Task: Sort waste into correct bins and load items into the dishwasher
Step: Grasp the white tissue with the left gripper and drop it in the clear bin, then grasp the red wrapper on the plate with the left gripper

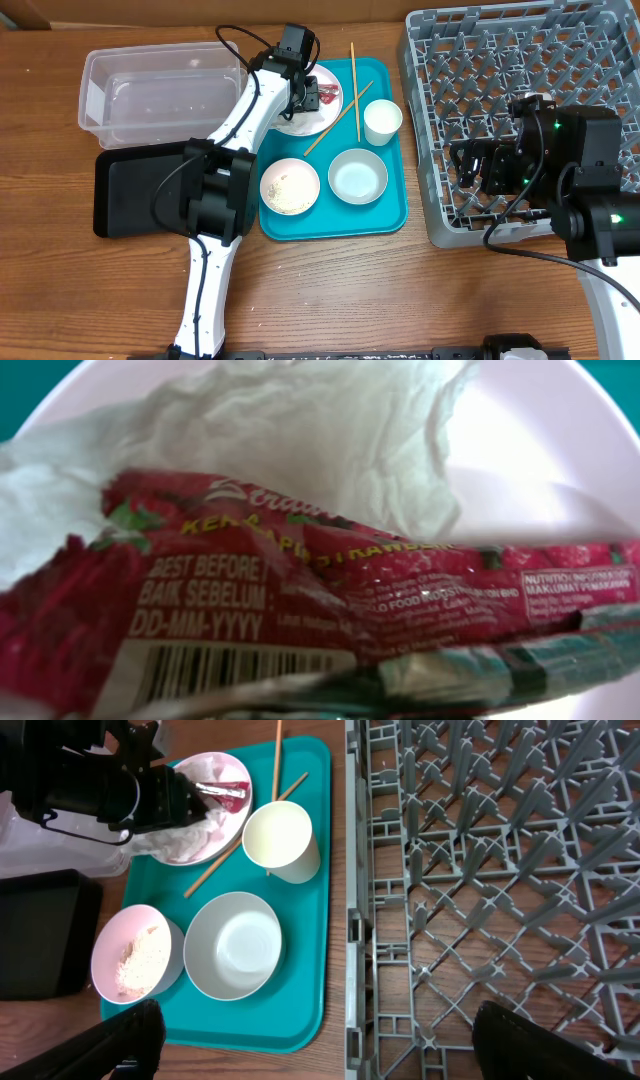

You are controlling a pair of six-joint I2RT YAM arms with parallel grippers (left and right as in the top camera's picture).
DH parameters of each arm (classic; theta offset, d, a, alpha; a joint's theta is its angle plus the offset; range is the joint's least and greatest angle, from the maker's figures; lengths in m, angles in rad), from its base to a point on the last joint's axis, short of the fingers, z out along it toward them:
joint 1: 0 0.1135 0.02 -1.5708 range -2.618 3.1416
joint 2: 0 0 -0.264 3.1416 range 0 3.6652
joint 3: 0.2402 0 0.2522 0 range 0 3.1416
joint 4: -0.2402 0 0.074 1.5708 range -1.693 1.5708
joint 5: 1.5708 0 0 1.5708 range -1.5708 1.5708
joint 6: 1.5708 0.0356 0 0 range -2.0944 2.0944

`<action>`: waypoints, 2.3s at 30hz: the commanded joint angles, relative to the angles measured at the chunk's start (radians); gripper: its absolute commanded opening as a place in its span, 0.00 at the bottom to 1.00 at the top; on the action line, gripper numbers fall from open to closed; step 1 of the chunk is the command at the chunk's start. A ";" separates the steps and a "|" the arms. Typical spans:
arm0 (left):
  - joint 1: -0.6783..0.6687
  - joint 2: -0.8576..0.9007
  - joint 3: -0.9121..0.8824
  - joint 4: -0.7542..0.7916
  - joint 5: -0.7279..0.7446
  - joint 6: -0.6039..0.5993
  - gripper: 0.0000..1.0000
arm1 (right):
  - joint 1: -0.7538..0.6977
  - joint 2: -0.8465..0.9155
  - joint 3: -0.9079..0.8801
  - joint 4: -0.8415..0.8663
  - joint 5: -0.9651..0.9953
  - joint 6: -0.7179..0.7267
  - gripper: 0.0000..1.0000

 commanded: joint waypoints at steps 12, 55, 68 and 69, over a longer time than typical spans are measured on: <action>0.005 -0.003 0.230 -0.294 0.100 0.061 0.04 | 0.005 -0.003 0.026 -0.001 -0.009 0.005 1.00; 0.363 0.007 0.518 -0.529 0.040 0.174 0.18 | 0.005 -0.003 0.026 -0.006 -0.018 0.005 1.00; 0.297 -0.017 0.709 -0.545 0.306 0.340 0.96 | 0.005 -0.003 0.026 0.008 -0.024 0.005 1.00; 0.274 -0.017 0.711 -0.534 0.305 0.375 0.96 | 0.005 -0.003 0.026 0.008 -0.029 0.005 1.00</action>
